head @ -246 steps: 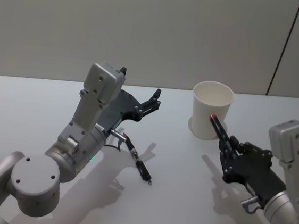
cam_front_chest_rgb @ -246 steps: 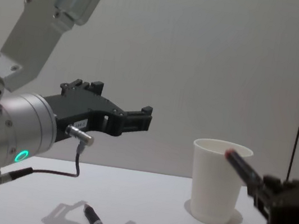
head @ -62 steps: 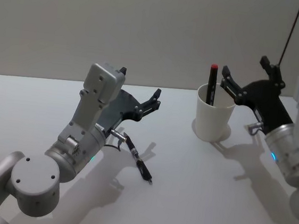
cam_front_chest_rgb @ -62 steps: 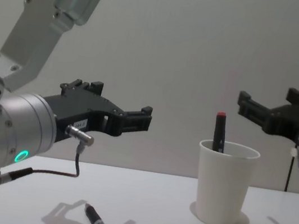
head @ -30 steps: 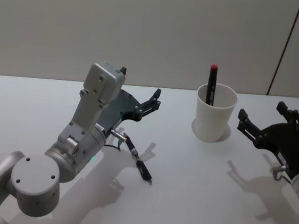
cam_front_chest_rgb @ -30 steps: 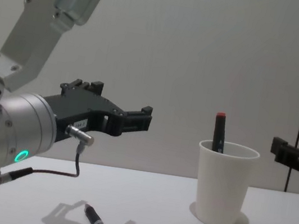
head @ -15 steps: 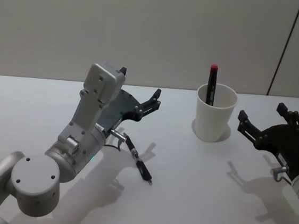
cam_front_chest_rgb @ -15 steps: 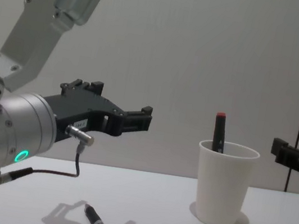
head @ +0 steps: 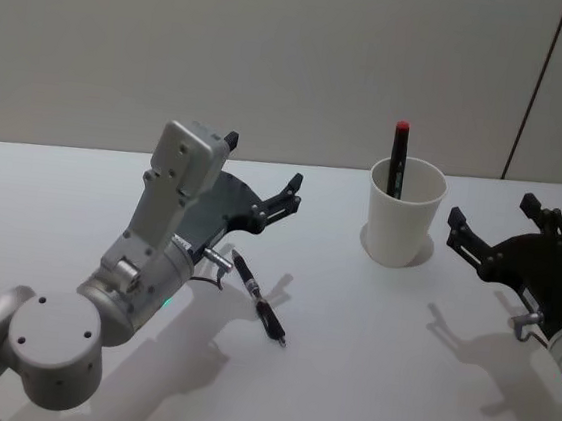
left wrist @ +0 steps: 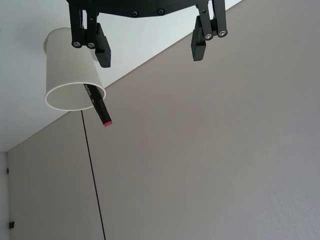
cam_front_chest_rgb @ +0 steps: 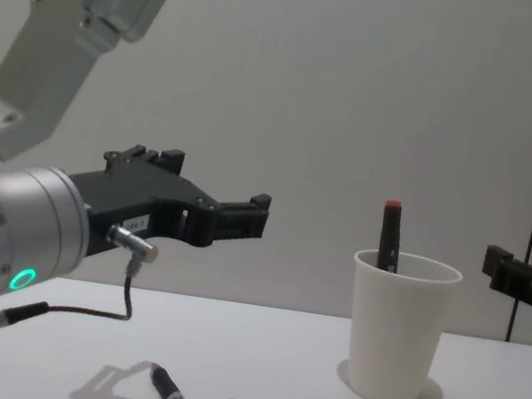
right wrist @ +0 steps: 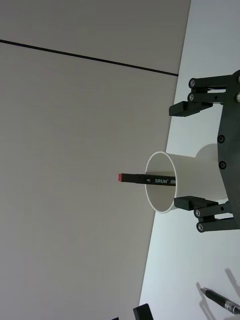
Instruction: Place the pen into the pen holder.
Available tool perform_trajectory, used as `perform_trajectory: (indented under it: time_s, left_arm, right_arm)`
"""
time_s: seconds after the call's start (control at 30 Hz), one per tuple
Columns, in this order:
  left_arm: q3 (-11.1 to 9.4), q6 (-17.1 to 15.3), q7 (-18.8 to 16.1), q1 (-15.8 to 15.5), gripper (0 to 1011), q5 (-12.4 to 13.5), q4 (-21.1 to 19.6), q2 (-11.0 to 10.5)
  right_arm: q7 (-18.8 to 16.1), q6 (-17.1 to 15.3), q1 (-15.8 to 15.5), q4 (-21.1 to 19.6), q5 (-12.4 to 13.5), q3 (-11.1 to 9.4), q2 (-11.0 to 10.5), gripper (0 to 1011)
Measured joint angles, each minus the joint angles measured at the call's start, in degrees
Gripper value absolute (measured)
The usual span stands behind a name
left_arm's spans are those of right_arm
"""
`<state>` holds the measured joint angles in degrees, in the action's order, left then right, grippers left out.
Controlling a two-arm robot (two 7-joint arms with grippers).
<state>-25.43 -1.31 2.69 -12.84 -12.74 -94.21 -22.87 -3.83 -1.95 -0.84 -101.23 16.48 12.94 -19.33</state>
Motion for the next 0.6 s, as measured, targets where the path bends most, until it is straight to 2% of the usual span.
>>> perform_trajectory:
  time_s: [0.6]
  left_arm:
    - [1.5, -3.3, 0.3, 3.8, 1001, -2.8, -5.5, -4.0]
  right_arm:
    - [0.0, 0.0, 0.0, 0.0, 0.0, 0.0, 0.0, 1002]
